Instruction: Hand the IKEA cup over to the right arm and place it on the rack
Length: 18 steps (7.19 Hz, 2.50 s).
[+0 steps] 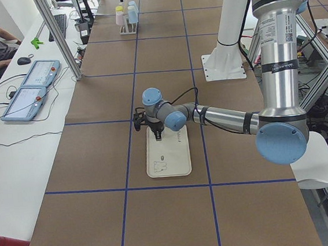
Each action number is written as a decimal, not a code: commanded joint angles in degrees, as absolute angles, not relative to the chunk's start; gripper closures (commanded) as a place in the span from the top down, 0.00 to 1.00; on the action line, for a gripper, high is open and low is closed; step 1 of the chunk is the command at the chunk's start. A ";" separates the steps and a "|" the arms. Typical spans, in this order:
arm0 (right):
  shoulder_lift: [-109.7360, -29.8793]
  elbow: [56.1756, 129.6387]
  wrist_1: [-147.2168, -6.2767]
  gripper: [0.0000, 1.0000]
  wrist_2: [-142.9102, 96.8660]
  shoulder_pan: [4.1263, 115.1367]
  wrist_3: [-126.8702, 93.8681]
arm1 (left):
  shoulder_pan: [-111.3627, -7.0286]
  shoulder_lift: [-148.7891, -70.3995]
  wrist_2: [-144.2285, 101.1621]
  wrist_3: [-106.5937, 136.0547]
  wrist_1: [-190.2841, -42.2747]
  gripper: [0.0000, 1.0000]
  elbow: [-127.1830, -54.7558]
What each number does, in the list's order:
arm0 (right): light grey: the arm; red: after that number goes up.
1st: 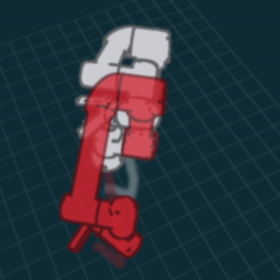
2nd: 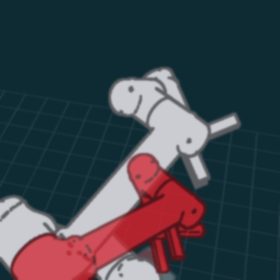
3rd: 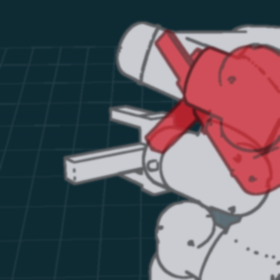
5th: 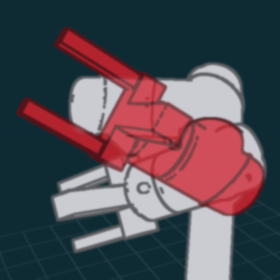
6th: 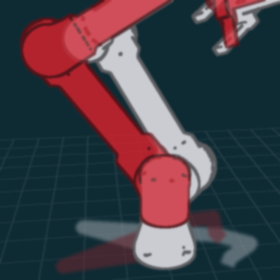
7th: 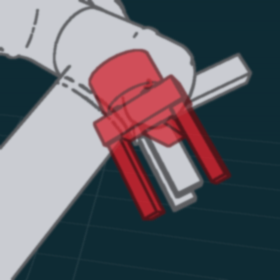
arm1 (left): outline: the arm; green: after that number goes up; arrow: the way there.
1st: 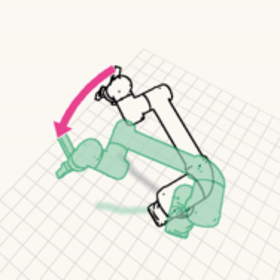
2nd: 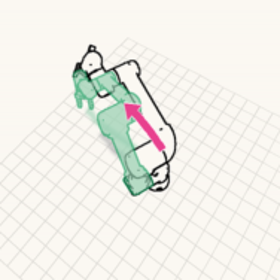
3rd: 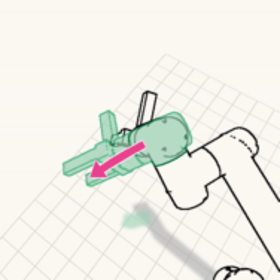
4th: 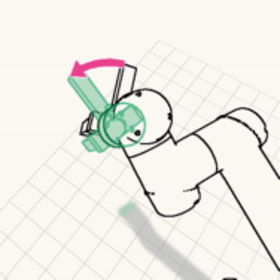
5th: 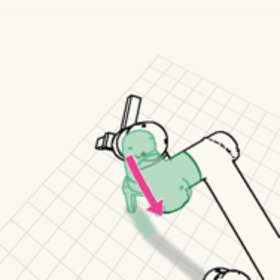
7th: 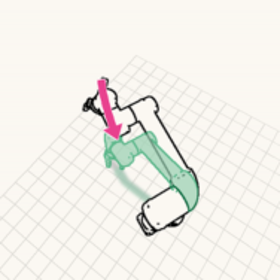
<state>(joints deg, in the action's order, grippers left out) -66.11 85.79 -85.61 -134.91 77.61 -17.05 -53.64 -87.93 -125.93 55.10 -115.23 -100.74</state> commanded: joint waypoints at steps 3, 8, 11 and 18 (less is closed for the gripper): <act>-66.18 86.48 -85.61 0.99 -134.91 77.61 -17.40 | -52.29 -90.35 -130.13 58.10 -114.79 0.00 -103.34; -65.92 96.82 -84.82 0.99 -134.65 70.35 -31.85 | -59.50 -98.92 -131.13 72.96 -111.88 0.00 -113.99; -66.09 97.82 -60.04 0.96 -132.47 61.64 -59.59 | -55.39 -111.42 -131.05 95.14 -112.59 0.00 -113.38; -64.60 98.35 -6.92 0.98 -123.45 49.16 -103.93 | -47.46 -117.60 -127.02 135.81 -141.69 0.00 -111.37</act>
